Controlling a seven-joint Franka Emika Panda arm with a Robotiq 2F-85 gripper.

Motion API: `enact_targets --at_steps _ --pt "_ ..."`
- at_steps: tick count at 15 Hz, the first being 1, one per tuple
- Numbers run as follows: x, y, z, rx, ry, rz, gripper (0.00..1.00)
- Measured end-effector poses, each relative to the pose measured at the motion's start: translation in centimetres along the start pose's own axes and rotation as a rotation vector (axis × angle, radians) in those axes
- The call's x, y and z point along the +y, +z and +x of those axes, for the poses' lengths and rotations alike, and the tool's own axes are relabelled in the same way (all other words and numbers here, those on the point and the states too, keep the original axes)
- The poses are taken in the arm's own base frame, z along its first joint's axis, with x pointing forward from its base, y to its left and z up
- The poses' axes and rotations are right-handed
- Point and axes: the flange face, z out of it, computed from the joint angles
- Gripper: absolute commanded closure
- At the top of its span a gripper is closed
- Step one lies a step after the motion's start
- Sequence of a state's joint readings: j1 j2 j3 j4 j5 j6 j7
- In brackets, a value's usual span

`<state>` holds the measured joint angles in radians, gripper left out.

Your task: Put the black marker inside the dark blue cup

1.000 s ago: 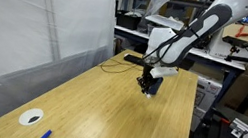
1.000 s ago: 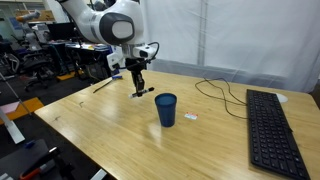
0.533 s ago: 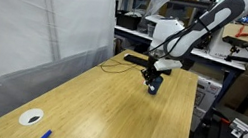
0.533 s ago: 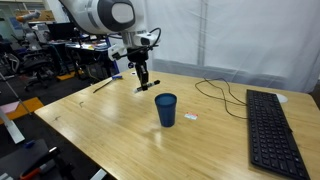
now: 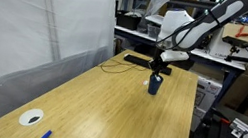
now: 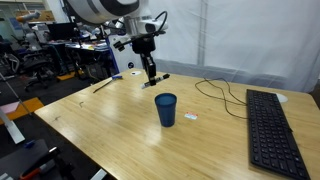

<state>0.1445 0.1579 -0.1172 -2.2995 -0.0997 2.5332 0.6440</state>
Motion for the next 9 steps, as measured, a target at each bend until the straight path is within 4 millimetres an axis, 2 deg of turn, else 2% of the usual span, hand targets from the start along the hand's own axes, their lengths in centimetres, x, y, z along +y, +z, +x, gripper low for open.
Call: enact_targets --at_steps 3,8,9 --pt "0.96 -0.62 0.33 -0.001 0.017 -0.002 0.81" --pt "0.84 -0.56 0.12 -0.004 0.013 -0.003 0.81" --pt "0.85 -0.56 0.12 -0.005 0.013 -0.003 0.95"
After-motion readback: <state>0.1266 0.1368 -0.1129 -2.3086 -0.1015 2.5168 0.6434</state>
